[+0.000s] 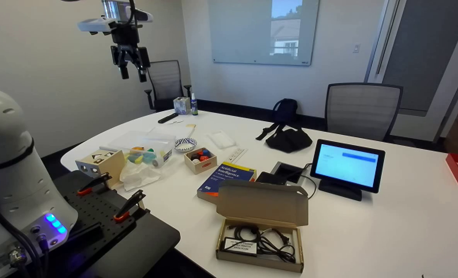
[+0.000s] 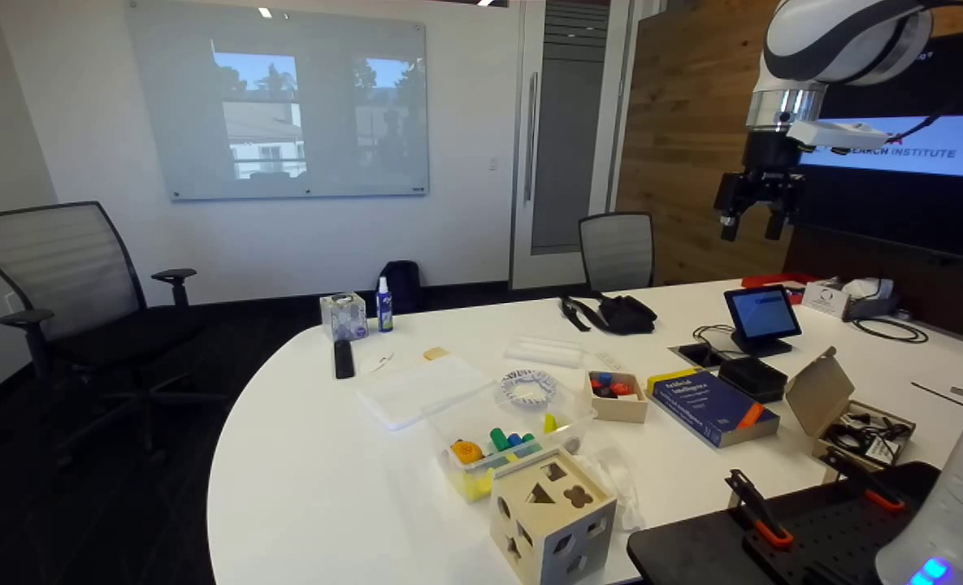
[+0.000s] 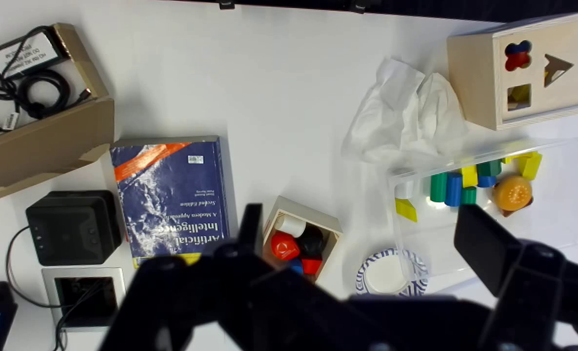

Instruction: Close the cardboard box

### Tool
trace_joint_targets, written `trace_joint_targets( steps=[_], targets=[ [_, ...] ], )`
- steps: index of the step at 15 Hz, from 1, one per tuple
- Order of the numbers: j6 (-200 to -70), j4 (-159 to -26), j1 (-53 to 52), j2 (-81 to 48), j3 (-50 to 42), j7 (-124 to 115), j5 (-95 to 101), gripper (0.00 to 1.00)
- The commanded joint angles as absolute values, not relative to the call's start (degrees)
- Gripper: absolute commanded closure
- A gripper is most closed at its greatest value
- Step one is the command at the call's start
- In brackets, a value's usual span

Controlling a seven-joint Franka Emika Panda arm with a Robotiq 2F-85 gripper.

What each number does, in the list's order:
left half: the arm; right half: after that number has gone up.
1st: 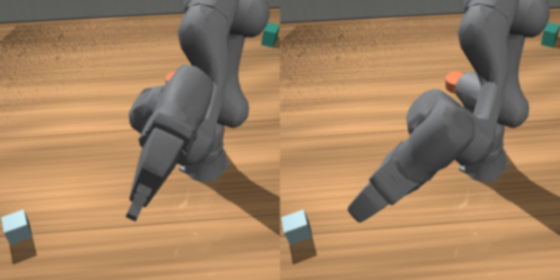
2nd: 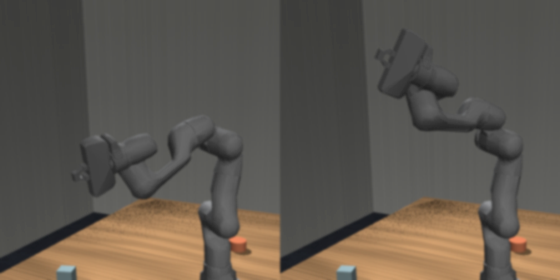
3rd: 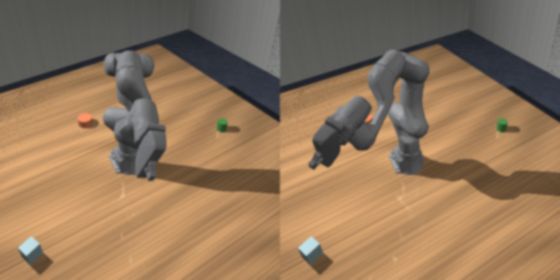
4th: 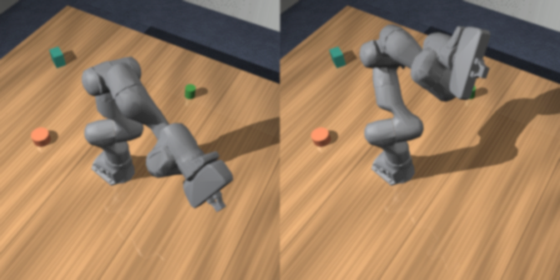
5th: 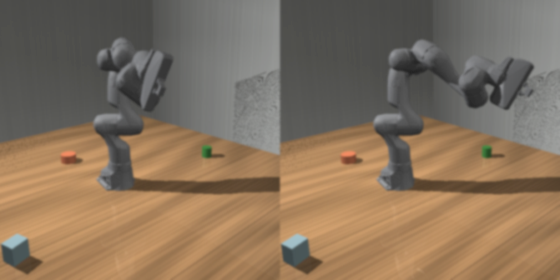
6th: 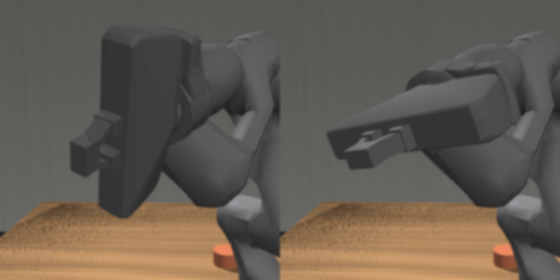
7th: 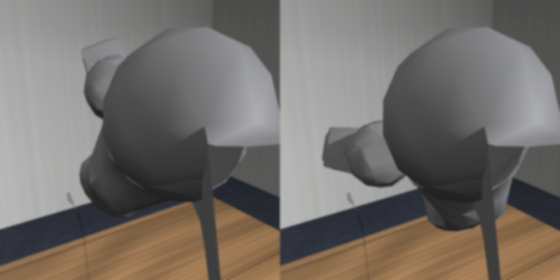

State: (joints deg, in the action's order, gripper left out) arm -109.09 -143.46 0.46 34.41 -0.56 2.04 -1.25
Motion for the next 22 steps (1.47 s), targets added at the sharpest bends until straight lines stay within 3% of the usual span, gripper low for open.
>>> trace_joint_targets(
  steps=[1, 11, 18, 22],
  targets=[
    [-108.96, -143.35, 0.31, 34.39, -0.71, 1.96, -1.16, 0.0],
    [-108.87, -143.01, 0.54, 34.25, -1.3, 2.37, -1.31, 0.0],
    [-113.18, -141.4, 9.05, 30.56, -11.3, 5.03, 3.23, 0.0],
    [-123.42, -140.57, 12.49, 21.96, -16.53, 5.03, 1.83, 0.0]
  ],
)
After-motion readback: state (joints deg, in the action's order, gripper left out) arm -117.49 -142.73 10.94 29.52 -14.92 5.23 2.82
